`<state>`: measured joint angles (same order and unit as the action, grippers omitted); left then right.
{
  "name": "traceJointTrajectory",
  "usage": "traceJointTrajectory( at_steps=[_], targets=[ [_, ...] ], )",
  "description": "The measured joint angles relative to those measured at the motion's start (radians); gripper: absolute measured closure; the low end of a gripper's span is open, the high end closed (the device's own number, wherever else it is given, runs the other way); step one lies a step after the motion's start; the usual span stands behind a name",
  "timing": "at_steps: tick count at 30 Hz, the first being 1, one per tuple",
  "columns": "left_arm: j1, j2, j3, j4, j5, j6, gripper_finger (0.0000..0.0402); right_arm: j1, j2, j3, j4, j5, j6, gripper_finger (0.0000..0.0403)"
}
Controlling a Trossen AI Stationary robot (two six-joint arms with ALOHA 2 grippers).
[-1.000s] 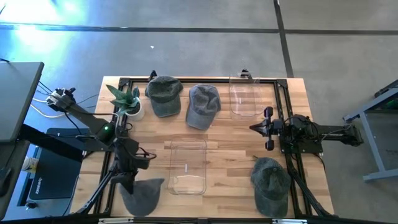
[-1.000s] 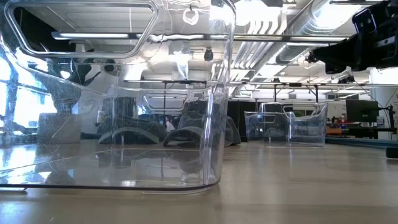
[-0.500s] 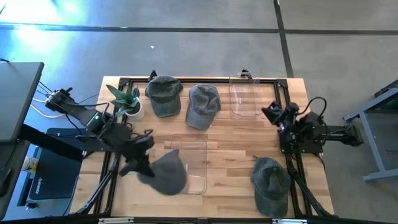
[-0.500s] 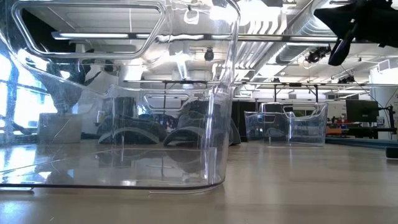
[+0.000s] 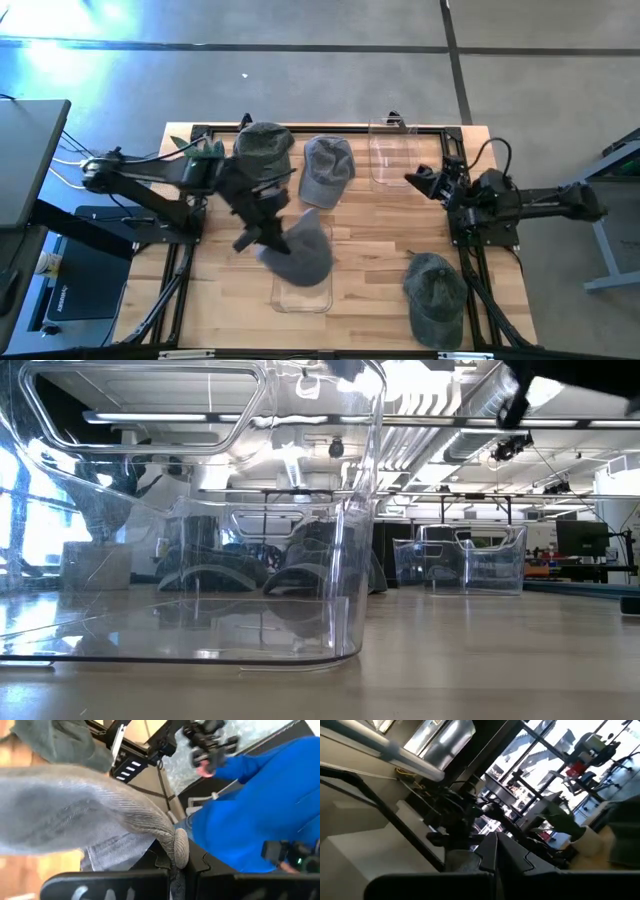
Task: Pick & Place hat
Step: Put the bottom gray cap into the bottom transparent bin
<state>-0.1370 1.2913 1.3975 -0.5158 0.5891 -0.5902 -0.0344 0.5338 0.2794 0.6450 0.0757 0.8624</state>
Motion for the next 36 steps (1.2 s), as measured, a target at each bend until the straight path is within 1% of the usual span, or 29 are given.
traceJointTrajectory(
  at_steps=[2, 5, 8, 9, 11, 13, 14, 15, 17, 18, 20, 23, 26, 30, 33, 36],
  targets=[
    [0.026, 0.053, 0.058, -0.029, 0.039, 0.056, 0.0401, 0.009, 0.102, 0.086, 0.062, -0.051, -0.011, 0.0402],
    [0.052, 0.129, 0.143, -0.097, 0.072, 0.130, 0.0401, 0.017, 0.227, 0.218, 0.084, -0.162, -0.101, 0.0400],
    [0.056, 0.188, 0.231, -0.146, 0.079, 0.187, 0.0401, 0.011, 0.315, 0.341, 0.068, -0.306, -0.208, 0.0396],
    [0.056, 0.205, 0.259, -0.162, 0.080, 0.207, 0.0401, 0.007, 0.338, 0.382, 0.063, -0.353, -0.225, 0.0396],
    [0.054, 0.232, 0.311, -0.189, 0.083, 0.240, 0.0400, 0.000, 0.372, 0.465, 0.025, -0.413, -0.225, 0.0396],
    [0.051, 0.246, 0.346, -0.226, 0.082, 0.250, 0.0399, -0.007, 0.394, 0.551, -0.069, -0.442, -0.212, 0.0395],
    [0.051, 0.255, 0.363, -0.220, 0.083, 0.251, 0.0399, -0.011, 0.403, 0.595, -0.156, -0.444, -0.220, 0.0394],
    [0.052, 0.263, 0.376, -0.210, 0.083, 0.253, 0.0399, -0.012, 0.413, 0.641, -0.262, -0.444, -0.251, 0.0390],
    [0.052, 0.268, 0.388, -0.224, 0.078, 0.253, 0.0398, -0.011, 0.440, 0.735, -0.486, -0.443, -0.363, 0.0377],
    [0.052, 0.269, 0.394, -0.226, 0.077, 0.253, 0.0398, -0.009, 0.456, 0.777, -0.592, -0.439, -0.425, 0.0367],
    [0.052, 0.268, 0.398, -0.218, 0.077, 0.252, 0.0398, -0.004, 0.498, 0.850, -0.744, -0.426, -0.522, 0.0338],
    [0.052, 0.267, 0.398, -0.219, 0.076, 0.247, 0.0398, -0.004, 0.568, 0.918, -0.840, -0.446, -0.622, 0.0279],
    [0.052, 0.268, 0.398, -0.221, 0.075, 0.245, 0.0397, -0.005, 0.651, 0.956, -0.839, -0.513, -0.692, 0.0213],
    [0.052, 0.267, 0.398, -0.221, 0.082, 0.241, 0.0397, -0.004, 0.770, 1.001, -0.836, -0.563, -0.786, 0.0138],
    [0.052, 0.267, 0.398, -0.222, 0.083, 0.221, 0.0397, -0.004, 0.842, 1.032, -0.825, -0.605, -0.861, 0.0106],
    [0.052, 0.267, 0.398, -0.241, 0.081, 0.219, 0.0397, -0.005, 0.892, 1.056, -0.776, -0.655, -0.906, 0.0097]
  ],
)
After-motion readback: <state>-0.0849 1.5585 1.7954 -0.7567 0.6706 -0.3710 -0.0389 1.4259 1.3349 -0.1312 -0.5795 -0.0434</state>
